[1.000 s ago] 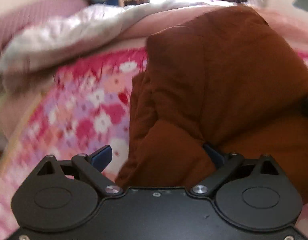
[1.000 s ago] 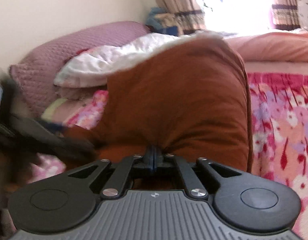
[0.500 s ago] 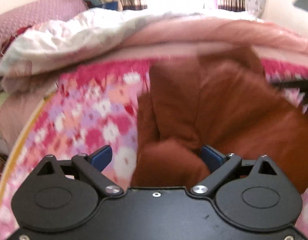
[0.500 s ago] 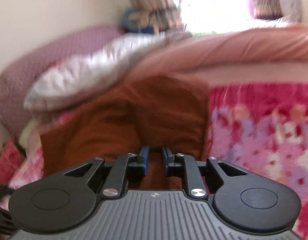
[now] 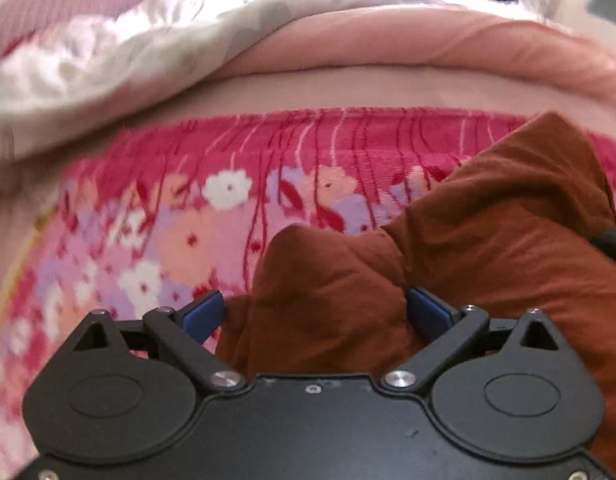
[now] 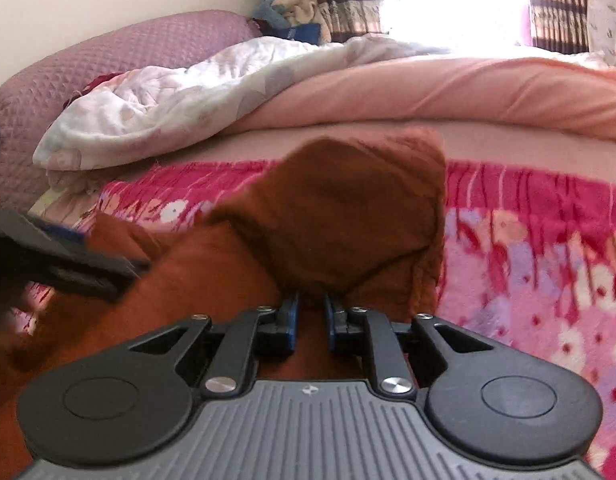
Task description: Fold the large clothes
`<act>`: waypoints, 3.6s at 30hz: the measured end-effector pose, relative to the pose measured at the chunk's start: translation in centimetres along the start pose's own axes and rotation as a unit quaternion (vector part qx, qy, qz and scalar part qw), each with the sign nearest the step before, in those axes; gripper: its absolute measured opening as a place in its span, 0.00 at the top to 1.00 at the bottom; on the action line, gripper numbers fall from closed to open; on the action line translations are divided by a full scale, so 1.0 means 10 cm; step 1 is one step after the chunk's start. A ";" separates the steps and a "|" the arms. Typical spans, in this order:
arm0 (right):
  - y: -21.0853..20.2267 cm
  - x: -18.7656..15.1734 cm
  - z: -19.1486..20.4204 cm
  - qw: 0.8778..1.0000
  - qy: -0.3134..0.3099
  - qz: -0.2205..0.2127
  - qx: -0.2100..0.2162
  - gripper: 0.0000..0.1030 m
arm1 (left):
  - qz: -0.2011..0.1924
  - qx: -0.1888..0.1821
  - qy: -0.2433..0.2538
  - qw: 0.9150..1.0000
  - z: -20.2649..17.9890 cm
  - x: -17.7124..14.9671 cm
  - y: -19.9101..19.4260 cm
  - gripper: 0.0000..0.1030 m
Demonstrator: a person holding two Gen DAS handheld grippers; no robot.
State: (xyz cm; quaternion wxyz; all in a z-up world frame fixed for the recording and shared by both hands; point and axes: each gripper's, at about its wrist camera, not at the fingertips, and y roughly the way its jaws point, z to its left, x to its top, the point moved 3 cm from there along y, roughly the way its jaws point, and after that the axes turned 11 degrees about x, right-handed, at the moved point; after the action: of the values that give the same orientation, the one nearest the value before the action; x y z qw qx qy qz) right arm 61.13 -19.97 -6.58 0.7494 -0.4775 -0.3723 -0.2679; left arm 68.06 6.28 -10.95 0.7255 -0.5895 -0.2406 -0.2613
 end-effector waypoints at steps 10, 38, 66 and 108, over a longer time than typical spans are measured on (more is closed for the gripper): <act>0.44 0.03 -0.46 0.997 0.062 0.021 -0.052 0.80 | -0.012 -0.006 -0.047 0.999 0.09 -0.21 0.07 0.00; -0.86 -0.62 0.72 0.998 -0.024 -0.014 -0.051 0.73 | -0.044 0.036 -0.046 0.997 0.52 -1.10 -0.83 0.00; -0.74 -1.18 -0.20 0.942 0.281 0.004 0.185 0.24 | 0.038 -0.187 -0.159 0.969 0.62 -1.42 -0.80 0.34; -2.54 -2.17 -0.89 0.944 0.269 -0.107 0.157 0.37 | -0.034 -0.228 -0.038 0.972 -0.88 -2.08 -1.99 0.47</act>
State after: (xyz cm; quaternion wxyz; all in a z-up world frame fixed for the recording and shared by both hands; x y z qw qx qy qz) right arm 32.05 -37.25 -13.50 0.8542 -0.2210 -0.2429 -0.4032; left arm 39.66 -3.69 -11.80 0.5528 -0.7405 -0.2218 -0.3111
